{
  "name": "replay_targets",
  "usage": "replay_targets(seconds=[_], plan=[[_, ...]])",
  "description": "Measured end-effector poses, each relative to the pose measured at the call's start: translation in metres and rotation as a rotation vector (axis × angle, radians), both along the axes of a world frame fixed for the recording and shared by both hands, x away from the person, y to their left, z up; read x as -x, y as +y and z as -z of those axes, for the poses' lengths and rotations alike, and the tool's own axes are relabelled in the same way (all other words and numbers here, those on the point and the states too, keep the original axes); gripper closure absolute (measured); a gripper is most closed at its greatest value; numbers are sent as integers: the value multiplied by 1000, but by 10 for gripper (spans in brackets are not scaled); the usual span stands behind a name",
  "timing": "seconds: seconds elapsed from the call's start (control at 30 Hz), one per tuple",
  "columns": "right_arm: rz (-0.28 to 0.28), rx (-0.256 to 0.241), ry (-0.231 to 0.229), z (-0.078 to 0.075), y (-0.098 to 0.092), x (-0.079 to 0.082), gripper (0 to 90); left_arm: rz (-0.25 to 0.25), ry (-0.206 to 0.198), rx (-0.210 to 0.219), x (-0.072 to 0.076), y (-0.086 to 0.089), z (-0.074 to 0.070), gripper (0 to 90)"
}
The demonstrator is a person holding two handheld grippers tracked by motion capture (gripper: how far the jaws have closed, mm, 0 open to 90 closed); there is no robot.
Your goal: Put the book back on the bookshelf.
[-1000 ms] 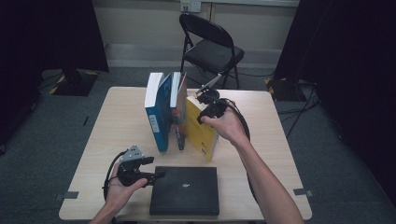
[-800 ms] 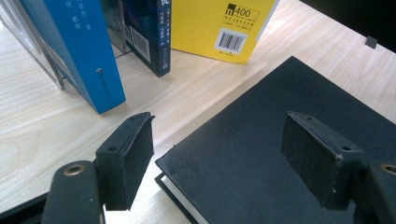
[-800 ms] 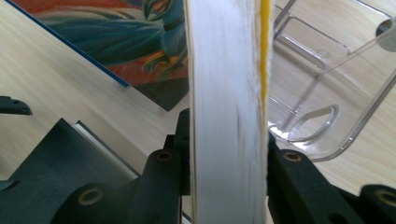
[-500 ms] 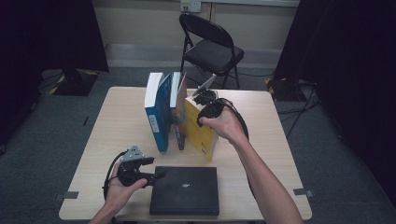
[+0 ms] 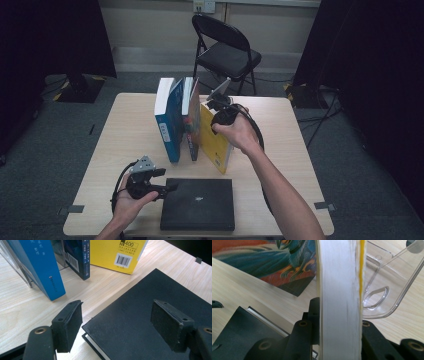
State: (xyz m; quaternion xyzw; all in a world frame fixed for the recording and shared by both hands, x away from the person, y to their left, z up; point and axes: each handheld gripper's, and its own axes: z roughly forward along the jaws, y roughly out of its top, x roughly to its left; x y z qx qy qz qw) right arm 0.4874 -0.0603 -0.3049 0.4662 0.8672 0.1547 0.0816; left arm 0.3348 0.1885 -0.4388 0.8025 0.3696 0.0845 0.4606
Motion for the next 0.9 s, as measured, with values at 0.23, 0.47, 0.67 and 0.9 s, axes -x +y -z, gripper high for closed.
replay_targets(seconds=[0.23, 0.47, 0.67, 0.9], plan=[[29, 0, -8, -6, 5, -4, 753, -8, 0, 7, 0, 3, 0, 253], [57, -15, -33, -16, 9, -6, 754, -8, -1, 6, 0, 3, 0, 253], [105, -33, -10, -21, 10, -16, 754, 1, 0, 4, 1, 1, 0, 253], [163, -5, -3, -23, 23, -28, 754, -5, -3, 7, 1, 2, 0, 253]])
